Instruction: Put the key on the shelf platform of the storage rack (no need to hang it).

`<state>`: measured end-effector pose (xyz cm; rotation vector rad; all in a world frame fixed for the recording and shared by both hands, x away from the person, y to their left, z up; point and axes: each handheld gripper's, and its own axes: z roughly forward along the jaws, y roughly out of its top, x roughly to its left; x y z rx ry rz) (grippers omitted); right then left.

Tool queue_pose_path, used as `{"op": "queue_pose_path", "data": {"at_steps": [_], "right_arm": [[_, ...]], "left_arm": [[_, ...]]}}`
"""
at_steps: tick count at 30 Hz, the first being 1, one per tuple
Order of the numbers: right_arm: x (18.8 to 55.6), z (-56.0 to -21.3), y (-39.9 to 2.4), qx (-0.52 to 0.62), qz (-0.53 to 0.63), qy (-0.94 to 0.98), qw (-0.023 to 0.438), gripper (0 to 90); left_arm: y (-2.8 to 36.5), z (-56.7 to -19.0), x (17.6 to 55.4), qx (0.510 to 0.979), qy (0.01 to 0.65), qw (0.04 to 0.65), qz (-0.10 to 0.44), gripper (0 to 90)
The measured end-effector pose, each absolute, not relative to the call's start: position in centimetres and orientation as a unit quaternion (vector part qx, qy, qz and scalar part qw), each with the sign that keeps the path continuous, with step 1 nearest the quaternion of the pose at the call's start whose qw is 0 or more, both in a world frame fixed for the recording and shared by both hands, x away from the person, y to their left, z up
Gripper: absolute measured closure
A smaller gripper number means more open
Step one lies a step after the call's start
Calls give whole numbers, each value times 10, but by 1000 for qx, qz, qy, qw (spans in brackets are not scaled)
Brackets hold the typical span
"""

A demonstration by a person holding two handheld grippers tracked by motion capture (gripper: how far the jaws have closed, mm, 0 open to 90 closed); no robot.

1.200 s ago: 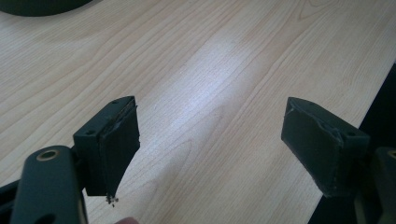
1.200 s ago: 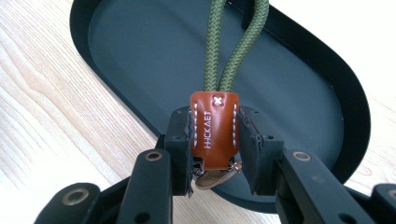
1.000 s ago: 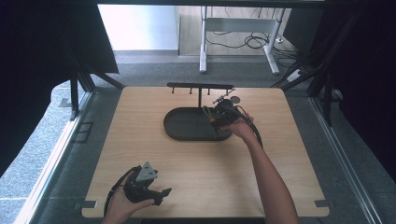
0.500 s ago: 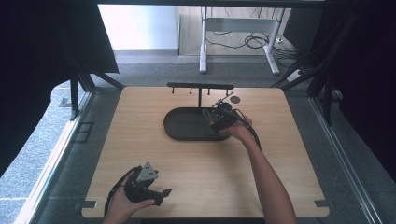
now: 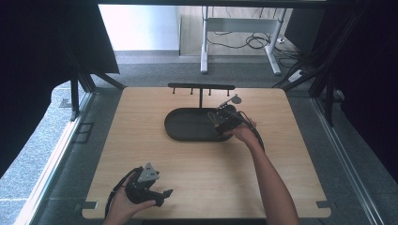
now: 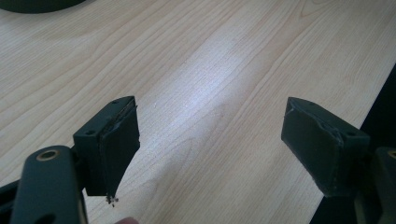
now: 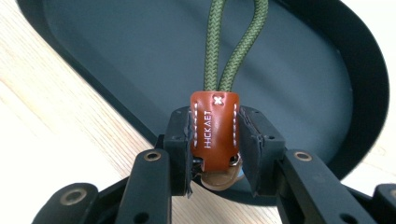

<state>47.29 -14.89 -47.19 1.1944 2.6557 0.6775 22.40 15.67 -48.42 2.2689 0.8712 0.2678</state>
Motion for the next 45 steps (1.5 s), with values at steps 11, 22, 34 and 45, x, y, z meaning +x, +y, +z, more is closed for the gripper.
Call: {"op": "queue_pose_path", "data": {"at_steps": [11,22,34,45], "right_arm": [[474,-482,-163,414,211,883,76,603],[465,-466,-175,421,239,869,100,517],[434,-455,-197,412,287,859,95,485],[397,-452,-205,388,302,865,98,465]], "left_arm": [[156,-486,225,873,335,340,102,198],[155,-487,225,875,334,337,101,198],[149,-489,224,877,331,333,103,199],[144,-493,224,883,326,323,97,199]]}}
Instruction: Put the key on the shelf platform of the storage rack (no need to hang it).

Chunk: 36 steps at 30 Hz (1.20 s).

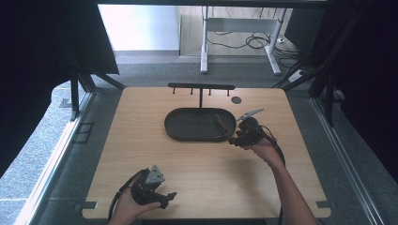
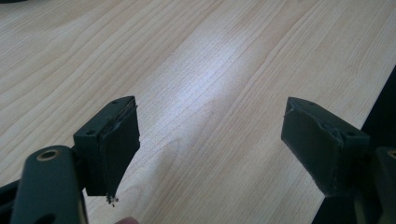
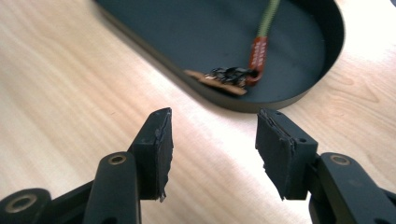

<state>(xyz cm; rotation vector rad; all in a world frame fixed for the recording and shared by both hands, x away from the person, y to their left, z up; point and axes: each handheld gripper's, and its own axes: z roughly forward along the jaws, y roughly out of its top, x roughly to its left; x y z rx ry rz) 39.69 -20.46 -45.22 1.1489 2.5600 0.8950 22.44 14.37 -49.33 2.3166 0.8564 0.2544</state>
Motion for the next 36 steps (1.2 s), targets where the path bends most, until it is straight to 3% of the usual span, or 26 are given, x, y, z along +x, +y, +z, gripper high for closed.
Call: {"op": "queue_pose_path", "data": {"at_steps": [23,36], "right_arm": [[318,-479,-244,378,355,847,113,450],[306,-491,-256,385,363,840,120,428]], "left_arm": [[143,-490,222,881,329,325,102,199],[144,-486,222,879,328,331,103,199]]}}
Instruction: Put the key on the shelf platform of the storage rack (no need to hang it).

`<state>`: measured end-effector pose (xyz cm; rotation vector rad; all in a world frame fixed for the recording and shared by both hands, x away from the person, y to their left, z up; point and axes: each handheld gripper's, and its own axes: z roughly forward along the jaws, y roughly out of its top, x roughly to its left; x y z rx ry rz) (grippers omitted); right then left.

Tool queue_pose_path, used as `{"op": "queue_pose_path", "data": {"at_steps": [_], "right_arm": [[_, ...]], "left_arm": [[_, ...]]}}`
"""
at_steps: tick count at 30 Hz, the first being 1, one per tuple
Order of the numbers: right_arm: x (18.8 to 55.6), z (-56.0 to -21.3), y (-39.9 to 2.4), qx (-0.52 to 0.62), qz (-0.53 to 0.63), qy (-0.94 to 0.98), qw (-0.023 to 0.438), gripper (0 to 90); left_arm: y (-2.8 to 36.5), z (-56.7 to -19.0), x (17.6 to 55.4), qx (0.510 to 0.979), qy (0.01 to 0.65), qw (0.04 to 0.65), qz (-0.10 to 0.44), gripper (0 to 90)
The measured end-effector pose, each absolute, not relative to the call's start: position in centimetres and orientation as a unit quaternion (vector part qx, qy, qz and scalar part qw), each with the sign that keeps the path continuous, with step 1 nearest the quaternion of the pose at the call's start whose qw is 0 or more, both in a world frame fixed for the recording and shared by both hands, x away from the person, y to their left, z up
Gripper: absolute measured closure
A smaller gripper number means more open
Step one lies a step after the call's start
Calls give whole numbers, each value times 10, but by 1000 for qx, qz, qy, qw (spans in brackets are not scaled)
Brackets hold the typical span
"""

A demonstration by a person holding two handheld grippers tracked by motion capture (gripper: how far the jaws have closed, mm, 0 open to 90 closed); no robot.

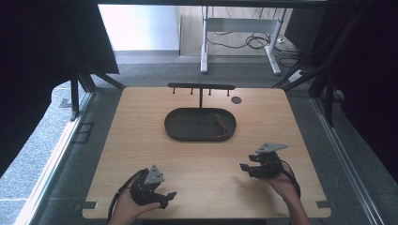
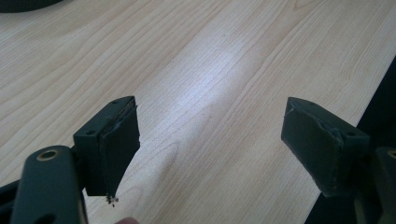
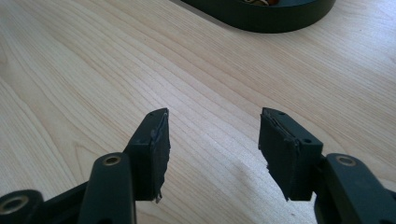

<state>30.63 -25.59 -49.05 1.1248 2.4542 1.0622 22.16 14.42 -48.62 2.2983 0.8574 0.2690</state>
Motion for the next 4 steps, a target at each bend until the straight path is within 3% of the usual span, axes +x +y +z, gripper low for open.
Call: {"op": "queue_pose_path", "data": {"at_steps": [4], "right_arm": [[305,-492,-258,386,367,837,123,423]], "left_arm": [[147,-484,223,875,333,336,104,199]]}}
